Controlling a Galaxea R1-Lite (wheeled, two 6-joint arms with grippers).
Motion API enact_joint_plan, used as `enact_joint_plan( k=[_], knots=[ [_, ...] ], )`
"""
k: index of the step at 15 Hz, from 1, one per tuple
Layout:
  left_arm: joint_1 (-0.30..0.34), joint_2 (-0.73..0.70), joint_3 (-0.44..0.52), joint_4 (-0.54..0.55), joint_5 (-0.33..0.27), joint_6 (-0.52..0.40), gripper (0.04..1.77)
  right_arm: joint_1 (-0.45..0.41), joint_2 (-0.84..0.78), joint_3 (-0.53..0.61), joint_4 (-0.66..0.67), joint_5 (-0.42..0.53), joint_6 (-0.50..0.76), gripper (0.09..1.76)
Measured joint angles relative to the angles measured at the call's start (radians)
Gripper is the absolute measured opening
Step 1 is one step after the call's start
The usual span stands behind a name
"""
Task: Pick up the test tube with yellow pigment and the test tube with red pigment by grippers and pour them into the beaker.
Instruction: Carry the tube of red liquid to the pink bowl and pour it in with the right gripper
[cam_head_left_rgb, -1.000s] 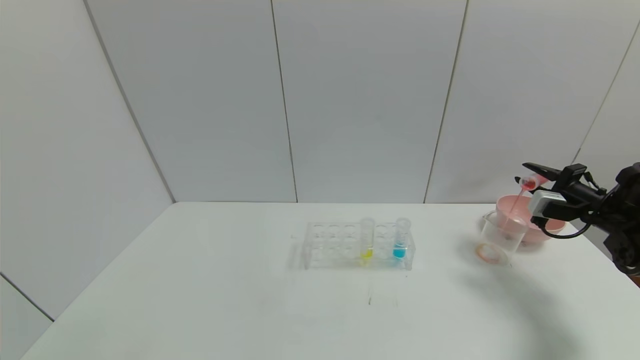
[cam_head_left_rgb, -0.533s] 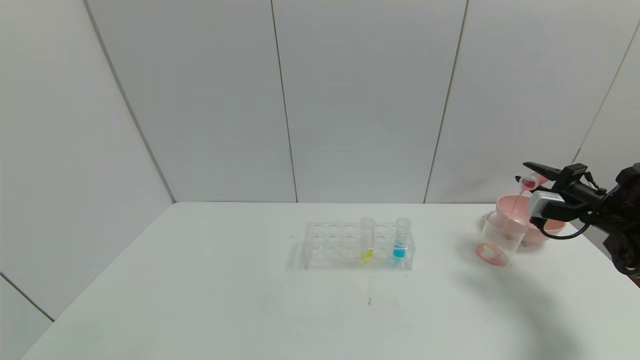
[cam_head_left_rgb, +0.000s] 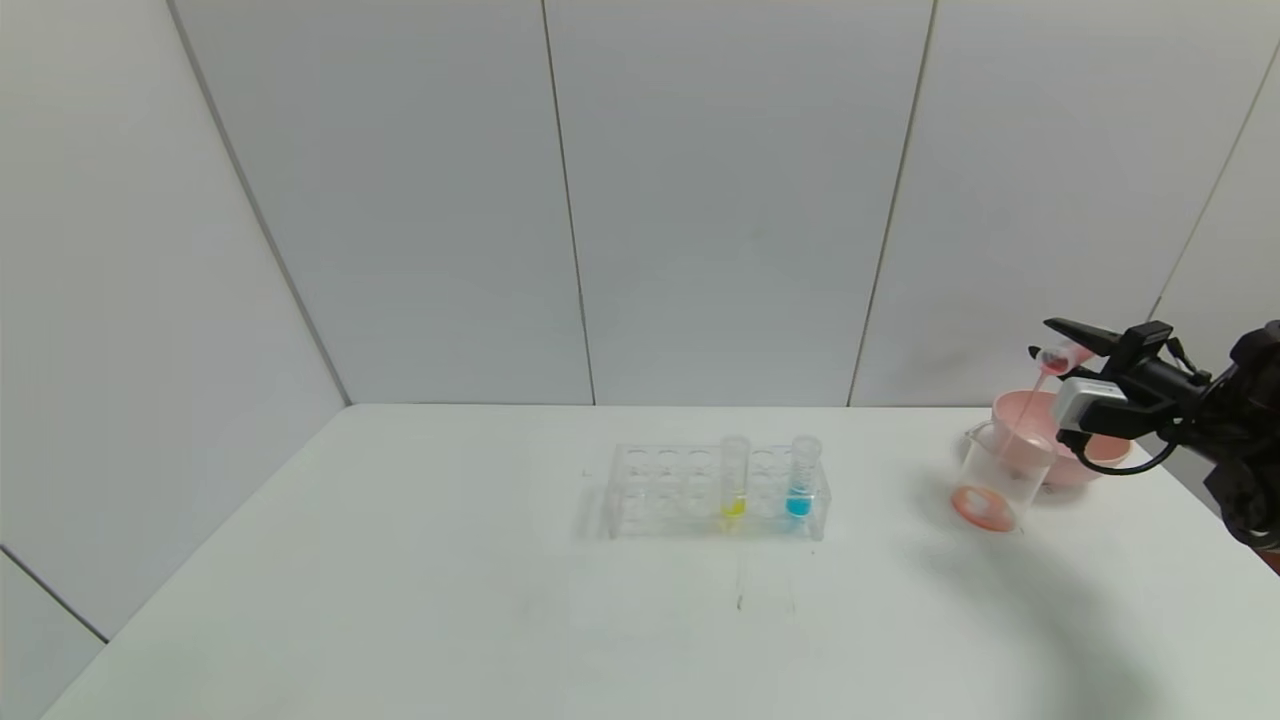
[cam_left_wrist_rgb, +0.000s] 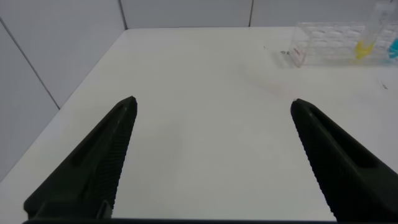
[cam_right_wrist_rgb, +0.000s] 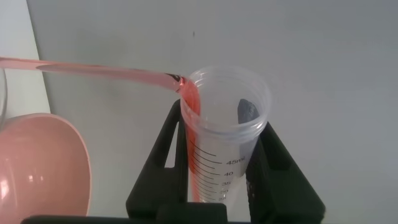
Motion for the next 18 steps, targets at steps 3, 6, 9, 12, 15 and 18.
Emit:
enact_joint_plan(
  k=[3,6,9,12,15,18],
  knots=[
    [0.0,0.0,0.0,0.0,0.0,0.0,1.76,-0.001,-0.004,-0.001,0.0,0.0,-0.024,0.58],
    [0.0,0.0,0.0,0.0,0.0,0.0,1.76,0.0,-0.009,-0.003,-0.001,-0.031,-0.048,0.58],
    [0.0,0.0,0.0,0.0,0.0,0.0,1.76,-0.001,-0.013,-0.002,-0.001,-0.038,-0.077,0.58],
    [0.0,0.0,0.0,0.0,0.0,0.0,1.76,-0.001,-0.013,0.0,-0.027,-0.038,-0.103,0.58],
    [0.0,0.0,0.0,0.0,0.0,0.0,1.76,-0.001,-0.014,-0.001,-0.029,-0.061,-0.113,0.58],
    [0.0,0.0,0.0,0.0,0.0,0.0,1.76,-0.001,-0.015,-0.001,-0.03,-0.087,-0.123,0.58]
  ],
)
